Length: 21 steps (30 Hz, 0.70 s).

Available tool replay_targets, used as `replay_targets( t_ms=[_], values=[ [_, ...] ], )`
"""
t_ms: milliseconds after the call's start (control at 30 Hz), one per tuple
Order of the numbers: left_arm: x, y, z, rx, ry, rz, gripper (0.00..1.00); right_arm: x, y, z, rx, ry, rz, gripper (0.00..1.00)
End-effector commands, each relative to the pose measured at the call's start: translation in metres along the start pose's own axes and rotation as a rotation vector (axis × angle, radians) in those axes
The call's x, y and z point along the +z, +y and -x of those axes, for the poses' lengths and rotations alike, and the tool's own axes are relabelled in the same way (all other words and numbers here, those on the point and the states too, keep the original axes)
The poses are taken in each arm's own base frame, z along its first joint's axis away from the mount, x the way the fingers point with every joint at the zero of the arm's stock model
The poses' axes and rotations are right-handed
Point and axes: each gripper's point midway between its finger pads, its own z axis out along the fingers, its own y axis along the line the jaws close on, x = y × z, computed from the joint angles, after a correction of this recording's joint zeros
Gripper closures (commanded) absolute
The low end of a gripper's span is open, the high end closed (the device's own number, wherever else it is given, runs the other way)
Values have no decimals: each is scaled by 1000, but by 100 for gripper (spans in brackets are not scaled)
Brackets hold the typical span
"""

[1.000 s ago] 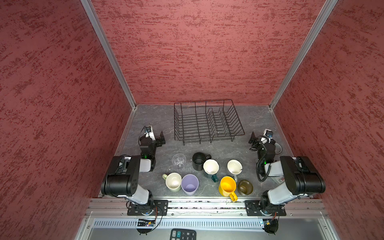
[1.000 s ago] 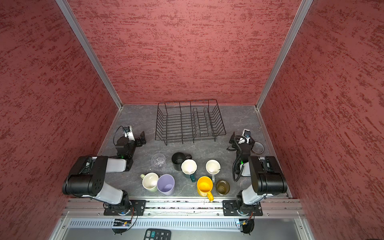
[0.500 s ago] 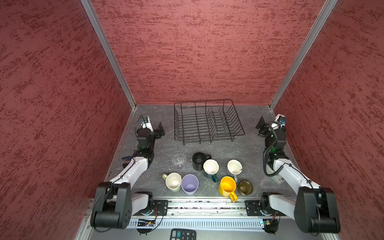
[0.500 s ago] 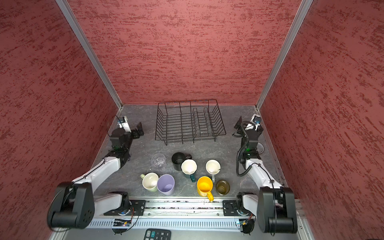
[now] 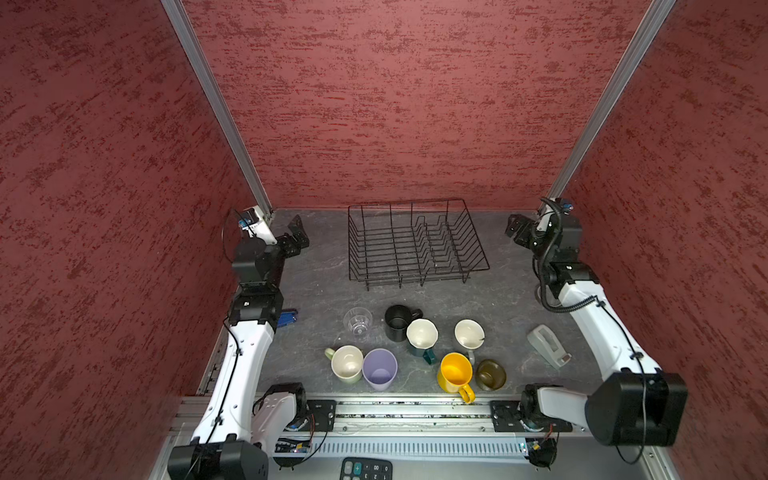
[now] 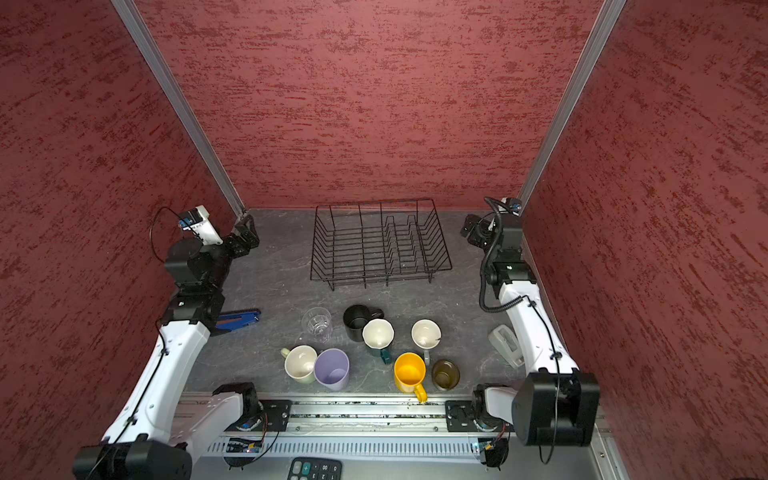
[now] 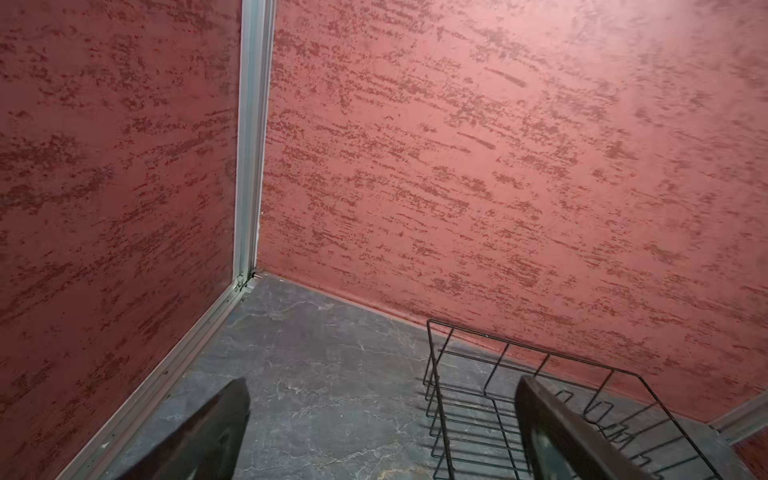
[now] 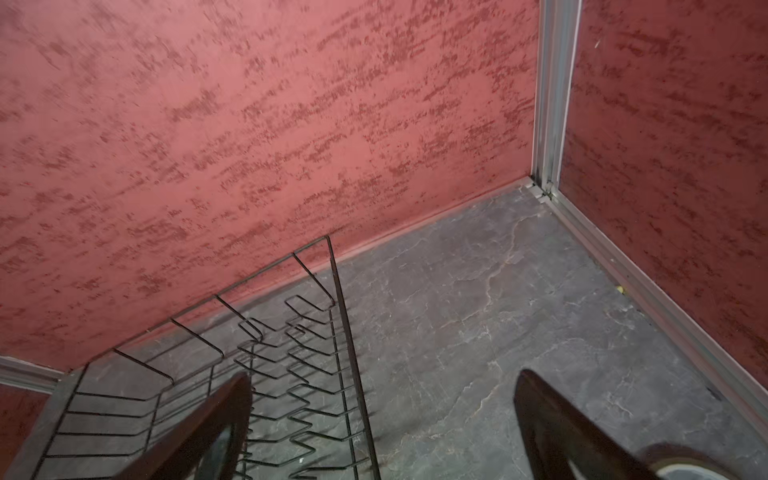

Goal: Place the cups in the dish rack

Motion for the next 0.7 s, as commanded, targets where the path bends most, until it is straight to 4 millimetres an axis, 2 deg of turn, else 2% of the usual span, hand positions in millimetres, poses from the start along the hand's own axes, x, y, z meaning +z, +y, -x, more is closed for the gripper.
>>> replay_targets(
  t_ms=[0,100,200,333,367,400,667],
  values=[
    [16,4,-16,-95,140,-34,0,0,-13,-66,-21,302,-29,1],
    [28,2,-31,-146,219,-79,0,2,-3,-82,-15,351,51,3],
    [26,2,-40,-207,260,-122,0,5,2,-96,-21,392,105,9],
    [15,3,-32,-173,216,-129,0,18,7,-113,-33,465,154,17],
    [13,4,-29,-163,202,-124,0,19,9,-112,-39,466,167,20],
    [10,4,-26,-154,186,-118,0,27,7,-121,-40,496,166,23],
    [4,9,-19,-136,155,-109,0,55,1,-129,-75,513,156,33]
  ],
)
